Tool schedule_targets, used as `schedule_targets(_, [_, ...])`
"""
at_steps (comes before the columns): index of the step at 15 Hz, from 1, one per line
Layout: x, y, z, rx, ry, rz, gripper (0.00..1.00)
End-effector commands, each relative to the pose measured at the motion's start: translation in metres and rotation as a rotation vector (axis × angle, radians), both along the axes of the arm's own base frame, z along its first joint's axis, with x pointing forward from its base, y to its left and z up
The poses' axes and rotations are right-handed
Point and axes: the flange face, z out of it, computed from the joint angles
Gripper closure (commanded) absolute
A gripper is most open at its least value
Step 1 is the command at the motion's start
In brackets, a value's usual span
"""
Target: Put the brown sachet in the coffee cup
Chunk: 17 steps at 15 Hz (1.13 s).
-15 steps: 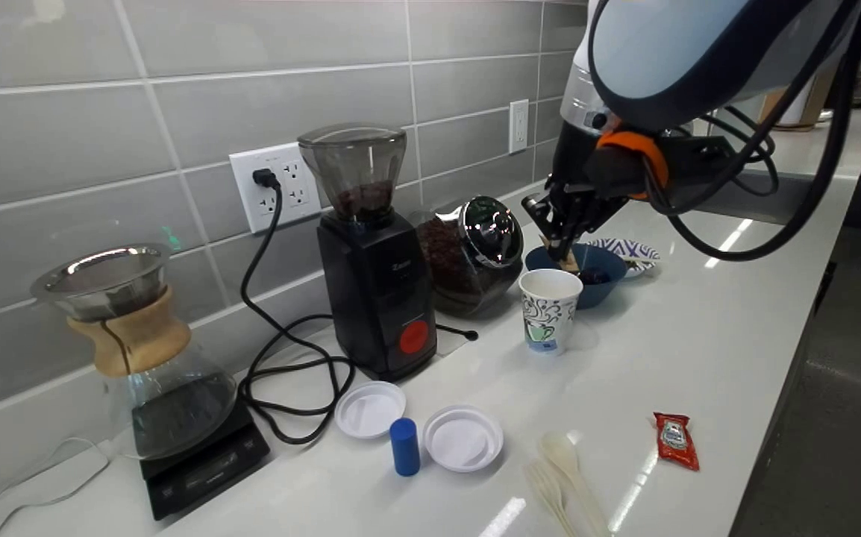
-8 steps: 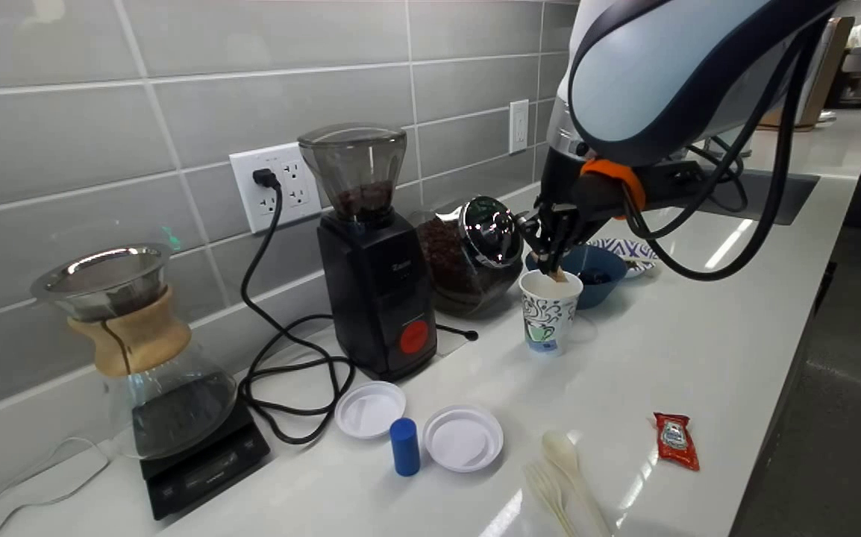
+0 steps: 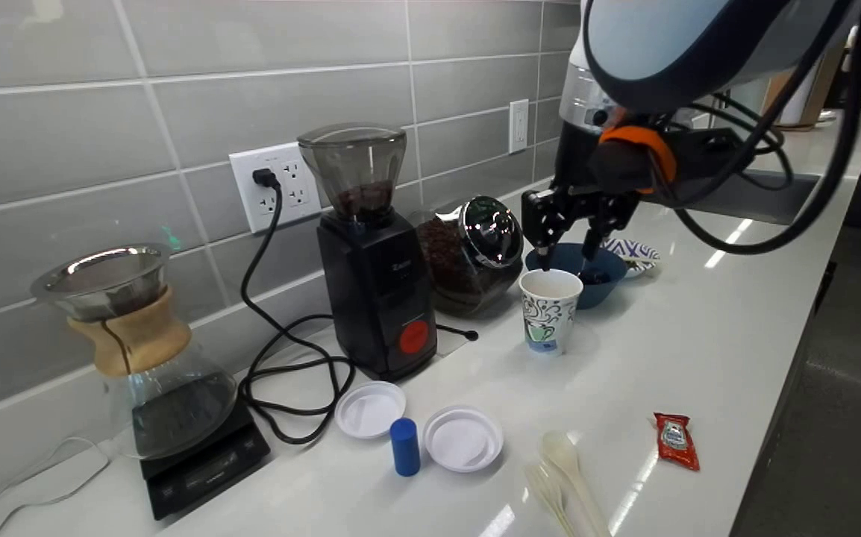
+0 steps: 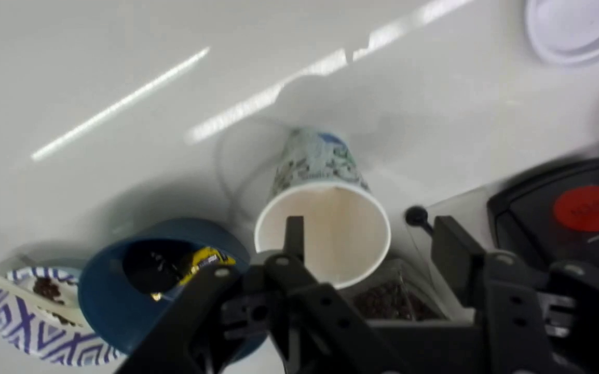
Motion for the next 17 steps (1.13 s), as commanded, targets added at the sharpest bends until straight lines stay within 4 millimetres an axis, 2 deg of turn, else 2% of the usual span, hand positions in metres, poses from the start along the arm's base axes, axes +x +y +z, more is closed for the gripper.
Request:
schedule_targets(1, [-0.069, -0.034, 0.02, -0.056, 0.096, -0.08, 0.03])
schedule_targets(4, [-0.104, -0.071, 0.034, -0.068, 0.064, -0.19, 0.0])
schedule_targets(9, [-0.149, -0.143, 0.065, 0.063, -0.033, -0.361, 0.0])
schedule_targets(10, [-0.121, -0.116, 0.056, -0.008, 0.015, -0.295, 0.0])
schedule_targets(11, [-0.129, -0.13, 0.062, 0.014, -0.001, -0.322, 0.0])
schedule_targets(13, [-0.142, -0.143, 0.068, 0.035, -0.021, -0.345, 0.0])
schedule_targets(17, [-0.147, -0.145, 0.066, 0.038, -0.024, -0.346, 0.0])
